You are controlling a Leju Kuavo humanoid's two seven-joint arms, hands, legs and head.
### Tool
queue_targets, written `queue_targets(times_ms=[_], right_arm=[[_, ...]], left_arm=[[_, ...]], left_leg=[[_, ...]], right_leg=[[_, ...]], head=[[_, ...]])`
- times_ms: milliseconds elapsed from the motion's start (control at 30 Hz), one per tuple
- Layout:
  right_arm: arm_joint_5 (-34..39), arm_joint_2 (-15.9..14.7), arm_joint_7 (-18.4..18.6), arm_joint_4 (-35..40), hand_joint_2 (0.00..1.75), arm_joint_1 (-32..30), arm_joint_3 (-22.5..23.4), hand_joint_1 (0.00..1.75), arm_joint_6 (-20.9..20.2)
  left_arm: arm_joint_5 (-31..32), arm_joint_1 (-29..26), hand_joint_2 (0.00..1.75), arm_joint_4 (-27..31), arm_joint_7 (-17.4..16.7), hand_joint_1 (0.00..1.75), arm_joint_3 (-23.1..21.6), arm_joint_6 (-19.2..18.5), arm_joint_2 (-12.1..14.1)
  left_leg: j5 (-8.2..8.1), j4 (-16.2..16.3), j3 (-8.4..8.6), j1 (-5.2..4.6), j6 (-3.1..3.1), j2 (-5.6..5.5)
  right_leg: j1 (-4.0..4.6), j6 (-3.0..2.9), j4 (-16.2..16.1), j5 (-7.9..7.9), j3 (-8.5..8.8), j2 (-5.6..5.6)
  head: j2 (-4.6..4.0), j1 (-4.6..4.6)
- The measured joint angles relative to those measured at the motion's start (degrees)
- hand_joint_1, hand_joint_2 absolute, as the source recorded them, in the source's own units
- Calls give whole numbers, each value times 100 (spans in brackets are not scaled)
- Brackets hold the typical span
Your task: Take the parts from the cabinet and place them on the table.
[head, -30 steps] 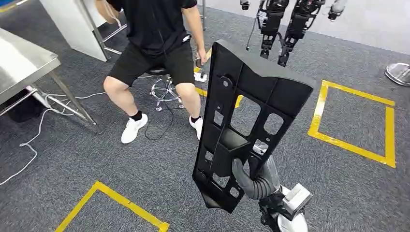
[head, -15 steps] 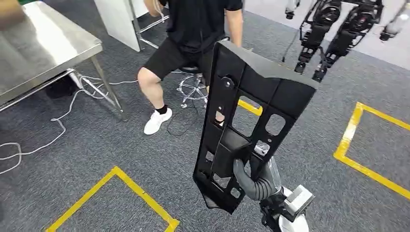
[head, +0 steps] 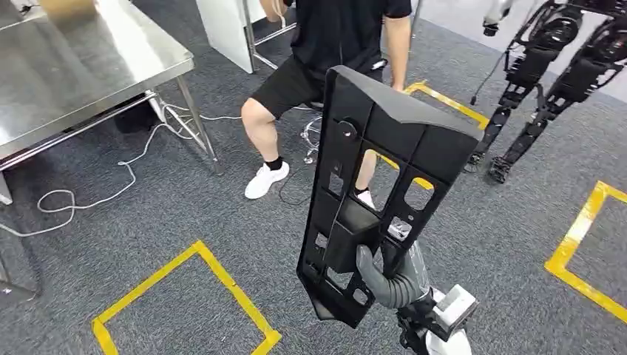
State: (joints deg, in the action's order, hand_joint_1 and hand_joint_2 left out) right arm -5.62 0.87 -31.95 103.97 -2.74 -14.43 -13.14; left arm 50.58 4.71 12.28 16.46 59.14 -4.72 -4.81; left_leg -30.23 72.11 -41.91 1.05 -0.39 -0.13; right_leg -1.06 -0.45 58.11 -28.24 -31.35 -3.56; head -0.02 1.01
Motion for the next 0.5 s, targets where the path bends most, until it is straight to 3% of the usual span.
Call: queue_targets(times_ms=[33, 67, 100, 133, 233, 267, 300, 333, 400, 433, 467, 500], right_arm=[[-2, 2, 0, 0, 175, 0, 0, 175, 0], [-2, 2, 0, 0, 175, 4, 0, 175, 0], [-4, 4, 0, 0, 175, 7, 0, 175, 0], [-9, 2, 7, 0, 175, 21, 0, 175, 0], [-28, 9, 41, 4, 175, 59, -9, 175, 0], [-33, 7, 48, 11, 175, 69, -11, 175, 0], [-37, 4, 48, 13, 175, 77, -11, 175, 0], [-37, 2, 46, 15, 175, 74, -13, 175, 0], [-46, -11, 55, 13, 175, 50, -13, 175, 0], [-46, -15, 57, 9, 175, 41, -13, 175, 2], [-46, -15, 57, 9, 175, 35, -13, 175, 0], [-46, -15, 57, 9, 175, 35, -13, 175, 0]], left_arm=[[0, 1, 175, 0, -6, 0, 2, 2, 7], [0, 2, 175, 2, -9, 0, 0, 7, 11], [0, 14, 175, 2, -15, 0, 0, 18, 17], [0, 24, 175, 2, -17, 0, 0, 26, 24], [0, 17, 175, 2, -59, 0, 2, 55, 37], [0, 15, 175, 2, -70, 0, 2, 59, 35], [2, 14, 175, 2, -72, 0, 2, 59, 31], [7, 22, 175, 2, -76, 0, 2, 59, 33], [7, 34, 175, 2, -76, 0, 2, 59, 33], [7, 32, 175, 2, -79, 0, 2, 59, 33], [7, 26, 175, 2, -85, 0, 2, 59, 33], [7, 24, 175, 2, -85, 0, 2, 59, 33]], left_leg=[[240, -465, 243, 0, 15, 62], [448, -971, 524, -7, 45, 212], [424, -1315, 703, -60, 78, 489], [438, -1322, 700, -81, 121, 377], [435, -1338, 666, -124, 199, 189], [501, -1441, 748, -36, 268, 119], [515, -1476, 782, -54, 285, 74], [530, -1472, 785, -49, 322, 18], [530, -1470, 772, -50, 328, -140], [530, -1467, 770, -52, 328, -213], [529, -1465, 773, -52, 327, -294], [528, -1462, 779, -50, 324, -383]], right_leg=[[0, 10, 0, -20, 23, -57], [3, 19, 0, -41, 52, -109], [47, 50, 0, -65, 79, -163], [85, 85, 1, -85, 80, -200], [74, 162, -52, -99, 135, -367], [114, 213, -6, -143, 111, -311], [67, 206, 167, -231, 90, 9], [60, 154, 503, -401, -75, 201], [42, 103, 1424, -757, -563, 304], [41, 126, 1718, -817, -738, 311], [40, 170, 1738, -765, -782, 315], [31, 241, 1449, -589, -672, 319]], head=[[0, -4], [0, 0], [0, 0], [2, -24], [0, -26], [2, -35], [0, -55], [2, -48], [0, -85], [0, -79], [0, -85], [0, -83]])
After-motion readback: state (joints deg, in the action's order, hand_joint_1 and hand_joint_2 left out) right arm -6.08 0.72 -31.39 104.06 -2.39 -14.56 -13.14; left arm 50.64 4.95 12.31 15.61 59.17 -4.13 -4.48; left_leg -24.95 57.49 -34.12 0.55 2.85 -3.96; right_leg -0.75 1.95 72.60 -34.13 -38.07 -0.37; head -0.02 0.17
